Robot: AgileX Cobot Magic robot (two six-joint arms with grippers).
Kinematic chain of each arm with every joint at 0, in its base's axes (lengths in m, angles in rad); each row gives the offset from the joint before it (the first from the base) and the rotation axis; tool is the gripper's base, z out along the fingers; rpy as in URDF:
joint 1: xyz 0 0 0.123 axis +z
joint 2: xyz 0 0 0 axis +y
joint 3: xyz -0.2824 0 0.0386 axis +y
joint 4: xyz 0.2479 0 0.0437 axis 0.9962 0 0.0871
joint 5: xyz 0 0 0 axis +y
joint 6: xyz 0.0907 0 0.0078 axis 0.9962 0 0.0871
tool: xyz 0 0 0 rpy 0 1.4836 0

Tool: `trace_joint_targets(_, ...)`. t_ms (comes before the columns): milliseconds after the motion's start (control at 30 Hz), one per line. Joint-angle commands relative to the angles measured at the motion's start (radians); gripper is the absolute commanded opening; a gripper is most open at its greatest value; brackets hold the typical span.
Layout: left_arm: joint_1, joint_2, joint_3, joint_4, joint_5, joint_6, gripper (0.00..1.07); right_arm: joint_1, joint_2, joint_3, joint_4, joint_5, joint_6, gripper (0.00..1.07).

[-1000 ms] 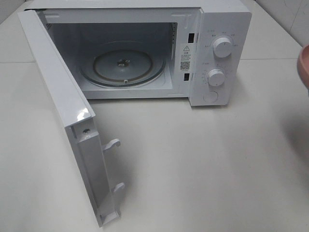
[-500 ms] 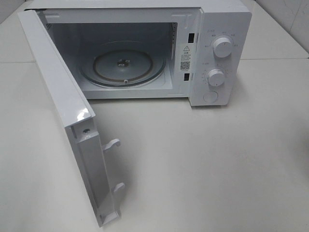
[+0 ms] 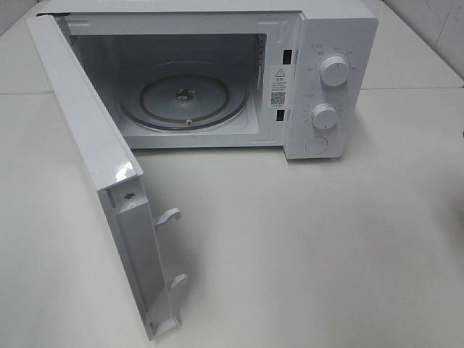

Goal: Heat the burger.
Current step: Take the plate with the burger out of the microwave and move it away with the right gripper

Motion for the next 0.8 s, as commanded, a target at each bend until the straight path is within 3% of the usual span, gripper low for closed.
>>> trace_joint_targets(33, 0.002, -0.017, 0.001, -0.007, -0.005, -0.004, 1.03, -0.009, 0.069, -0.004, -0.06, -0.034, 0.016, 0.0)
trace_joint_targets(800, 0.002, -0.017, 0.001, -0.007, -0.005, -0.004, 1.03, -0.032, 0.331, -0.004, -0.08, -0.248, 0.18, 0.0)
